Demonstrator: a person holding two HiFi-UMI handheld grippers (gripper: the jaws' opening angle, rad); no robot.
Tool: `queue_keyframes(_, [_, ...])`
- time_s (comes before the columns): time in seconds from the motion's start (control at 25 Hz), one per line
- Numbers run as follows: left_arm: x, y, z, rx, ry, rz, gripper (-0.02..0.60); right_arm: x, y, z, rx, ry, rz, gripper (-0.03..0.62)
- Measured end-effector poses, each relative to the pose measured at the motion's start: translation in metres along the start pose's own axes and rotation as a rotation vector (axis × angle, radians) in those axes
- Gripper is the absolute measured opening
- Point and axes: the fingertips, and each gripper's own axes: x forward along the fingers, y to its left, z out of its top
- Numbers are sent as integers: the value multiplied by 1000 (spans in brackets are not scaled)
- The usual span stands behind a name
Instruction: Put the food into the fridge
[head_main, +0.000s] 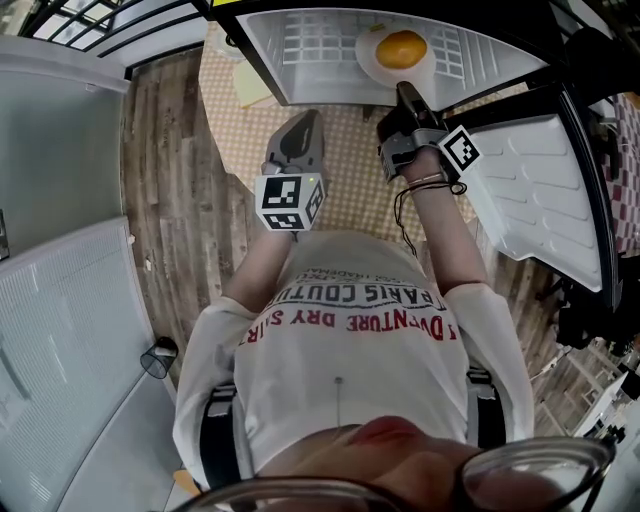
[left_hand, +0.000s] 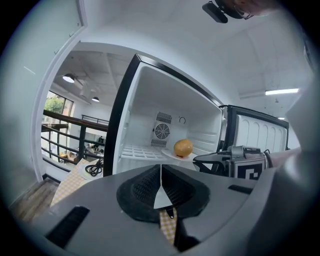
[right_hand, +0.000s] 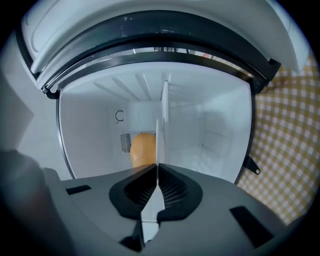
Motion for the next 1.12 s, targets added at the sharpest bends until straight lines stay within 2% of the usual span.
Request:
queue_keyframes(0.48, [14,8,-3,-22,11,11,28,31,-1,5,2,-11,-45,31])
queue_keyframes(1.0, [18,10,-12,-36,27,18,28,40,2,6,-38,-14,-36,35])
queue_keyframes(1.04, [19,9,-12,-37,28,17,28,39,1,6,-47,-14,-42,73])
queue_keyframes(1.08, [19,7,-12,-37,28,15,28,37,0,6,-51,-15,-46,151])
queue_keyframes(1.12, [19,6,-12,-36,28,13,28,35,-1,7,-53,-15,-48,160])
